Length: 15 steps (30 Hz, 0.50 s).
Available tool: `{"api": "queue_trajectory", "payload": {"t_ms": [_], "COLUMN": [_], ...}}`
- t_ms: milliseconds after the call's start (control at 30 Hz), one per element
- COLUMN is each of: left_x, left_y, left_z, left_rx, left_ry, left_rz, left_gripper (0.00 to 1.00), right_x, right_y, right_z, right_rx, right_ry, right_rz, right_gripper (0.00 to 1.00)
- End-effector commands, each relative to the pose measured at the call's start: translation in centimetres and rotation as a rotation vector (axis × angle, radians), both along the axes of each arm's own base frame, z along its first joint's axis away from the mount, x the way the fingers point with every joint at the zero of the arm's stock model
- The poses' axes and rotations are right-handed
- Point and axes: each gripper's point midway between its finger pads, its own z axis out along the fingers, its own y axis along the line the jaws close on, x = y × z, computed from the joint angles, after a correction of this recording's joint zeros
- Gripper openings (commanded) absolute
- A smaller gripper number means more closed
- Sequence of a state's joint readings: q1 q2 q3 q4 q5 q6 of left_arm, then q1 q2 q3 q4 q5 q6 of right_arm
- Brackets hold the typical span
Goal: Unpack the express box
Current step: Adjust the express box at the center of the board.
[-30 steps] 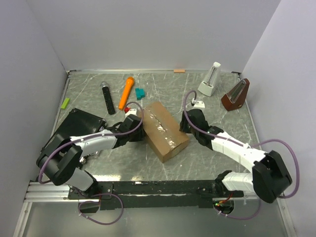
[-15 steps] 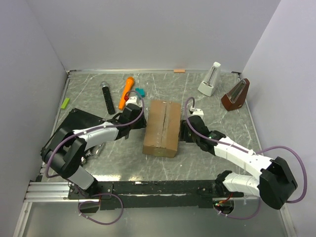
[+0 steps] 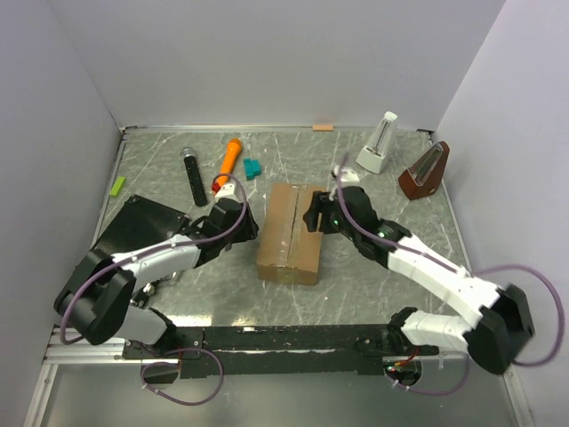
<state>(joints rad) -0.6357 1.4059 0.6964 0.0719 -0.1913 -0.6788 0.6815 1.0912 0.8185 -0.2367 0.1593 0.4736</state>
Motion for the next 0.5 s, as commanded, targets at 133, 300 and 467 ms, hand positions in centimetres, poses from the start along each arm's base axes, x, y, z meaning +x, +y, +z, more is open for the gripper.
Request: {"api": "queue_trajectory", "payload": {"t_ms": [133,300,467], "left_x": [0.0,-0.8,-3.1], "left_y": [1.2,0.8,-1.7], "left_z": [5.6,7.8,10.2], "left_rx": [-0.064,-0.091,-0.123], "left_ry": [-0.125,-0.188,-0.275], "left_rz": [0.054,-0.014,-0.22], "left_gripper": [0.53,0.52,0.54], "right_x": [2.0,2.6,2.6], "right_y": [3.8,3.8,4.0], "right_z": [-1.8,-4.6,-6.3], "right_rx": [-0.085,-0.171,-0.199], "right_ry": [0.055,0.148,0.195], "right_rz": [0.148,0.145,0.142], "right_gripper": [0.58,0.5,0.5]}}
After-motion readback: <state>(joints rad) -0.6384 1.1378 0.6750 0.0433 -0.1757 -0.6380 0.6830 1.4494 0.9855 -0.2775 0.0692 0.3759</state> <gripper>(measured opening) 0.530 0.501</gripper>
